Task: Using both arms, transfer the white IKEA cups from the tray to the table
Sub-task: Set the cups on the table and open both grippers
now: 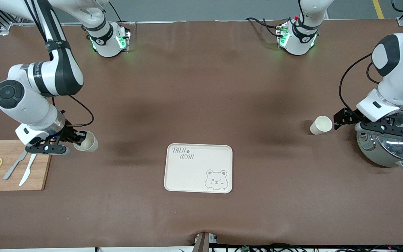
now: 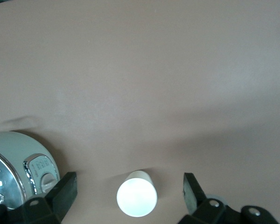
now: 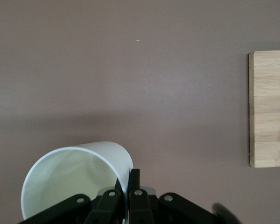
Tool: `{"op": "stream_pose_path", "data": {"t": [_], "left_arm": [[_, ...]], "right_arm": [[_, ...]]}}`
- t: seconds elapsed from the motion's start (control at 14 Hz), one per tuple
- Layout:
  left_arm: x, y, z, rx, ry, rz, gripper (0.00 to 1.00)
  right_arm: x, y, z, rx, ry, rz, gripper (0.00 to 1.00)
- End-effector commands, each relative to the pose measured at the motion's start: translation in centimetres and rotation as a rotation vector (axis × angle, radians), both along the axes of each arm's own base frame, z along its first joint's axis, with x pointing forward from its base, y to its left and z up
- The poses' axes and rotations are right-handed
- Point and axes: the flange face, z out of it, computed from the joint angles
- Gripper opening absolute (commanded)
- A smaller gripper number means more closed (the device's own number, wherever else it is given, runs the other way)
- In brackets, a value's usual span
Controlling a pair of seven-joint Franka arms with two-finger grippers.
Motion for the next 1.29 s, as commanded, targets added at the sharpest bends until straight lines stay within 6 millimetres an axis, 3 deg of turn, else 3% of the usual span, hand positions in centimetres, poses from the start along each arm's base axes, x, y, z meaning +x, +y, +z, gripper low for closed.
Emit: {"op": "stream_pose_path", "data": {"t": [0.0,0.36,0.57,0.79,0.93,1.21], "left_arm": [[1.2,-1.0,2.1,-0.050,0.014,0.039,1.00],[1.7,-2.0,3.7,-0.053,-0.011,0.059,1.00],[1.9,-2.9,6.2,-0.054,-0.006,0.065,1.00],[1.9,-4.8,7.8,-0.058,0.014,0.080,1.00],[1.6,-5.3,7.6,-0.038,0.039,0.076,1.00],[1.8,-6.0,10.0,-0.015,0.053,0.102,1.00]], "right_arm": [[-2.0,-1.0,-2.3,0.021,-0.037,0.010,0.00],[-1.9,-1.0,-7.6,0.039,-0.087,0.004,0.00],[-1.4,-1.5,-10.3,0.045,-0.105,0.003,0.00],[-1.1,-3.2,-11.7,0.044,-0.117,-0.005,0.00],[-1.1,-3.9,-12.1,0.042,-0.117,-0.001,0.00],[-0.8,-5.6,-13.5,0.039,-0.139,0.007,0.00]]}}
